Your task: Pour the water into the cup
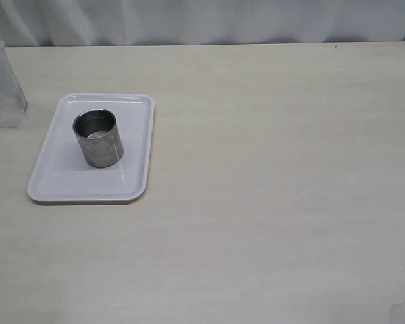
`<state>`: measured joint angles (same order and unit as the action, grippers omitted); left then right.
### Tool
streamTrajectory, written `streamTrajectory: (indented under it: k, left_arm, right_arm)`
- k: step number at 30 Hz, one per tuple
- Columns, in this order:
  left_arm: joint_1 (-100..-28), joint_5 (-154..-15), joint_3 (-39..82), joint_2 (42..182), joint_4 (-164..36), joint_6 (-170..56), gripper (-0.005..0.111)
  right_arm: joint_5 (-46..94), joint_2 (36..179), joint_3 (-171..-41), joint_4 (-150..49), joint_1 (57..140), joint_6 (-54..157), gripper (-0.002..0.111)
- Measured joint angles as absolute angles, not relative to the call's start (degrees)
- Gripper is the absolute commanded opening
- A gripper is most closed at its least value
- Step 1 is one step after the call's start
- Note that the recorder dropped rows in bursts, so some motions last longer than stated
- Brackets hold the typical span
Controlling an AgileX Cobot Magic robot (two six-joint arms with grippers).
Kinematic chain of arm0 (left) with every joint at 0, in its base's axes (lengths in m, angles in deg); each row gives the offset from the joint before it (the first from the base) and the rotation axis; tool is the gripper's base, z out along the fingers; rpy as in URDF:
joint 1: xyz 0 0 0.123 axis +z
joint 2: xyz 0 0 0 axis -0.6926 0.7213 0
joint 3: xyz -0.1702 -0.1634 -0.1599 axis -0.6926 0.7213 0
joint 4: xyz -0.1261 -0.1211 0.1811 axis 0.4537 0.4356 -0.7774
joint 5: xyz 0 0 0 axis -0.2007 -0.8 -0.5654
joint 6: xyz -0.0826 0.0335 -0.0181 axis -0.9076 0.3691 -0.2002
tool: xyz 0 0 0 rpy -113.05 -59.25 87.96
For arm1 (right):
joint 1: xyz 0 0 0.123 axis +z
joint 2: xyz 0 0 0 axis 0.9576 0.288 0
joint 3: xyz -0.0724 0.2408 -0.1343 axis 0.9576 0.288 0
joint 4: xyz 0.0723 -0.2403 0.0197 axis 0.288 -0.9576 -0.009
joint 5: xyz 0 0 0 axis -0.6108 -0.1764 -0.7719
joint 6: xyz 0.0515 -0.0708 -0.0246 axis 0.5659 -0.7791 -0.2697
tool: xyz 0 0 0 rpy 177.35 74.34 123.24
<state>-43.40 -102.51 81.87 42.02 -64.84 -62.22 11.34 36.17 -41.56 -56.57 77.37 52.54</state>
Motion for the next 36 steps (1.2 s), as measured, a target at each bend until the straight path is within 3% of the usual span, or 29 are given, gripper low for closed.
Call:
streamTrajectory:
  k: [36]
  left_arm:
    - [-43.4,-102.5,81.9,42.0,-64.8,-62.2,0.092]
  right_arm:
    - [5.6,36.2,-41.6,-56.2,77.4,54.8,0.004]
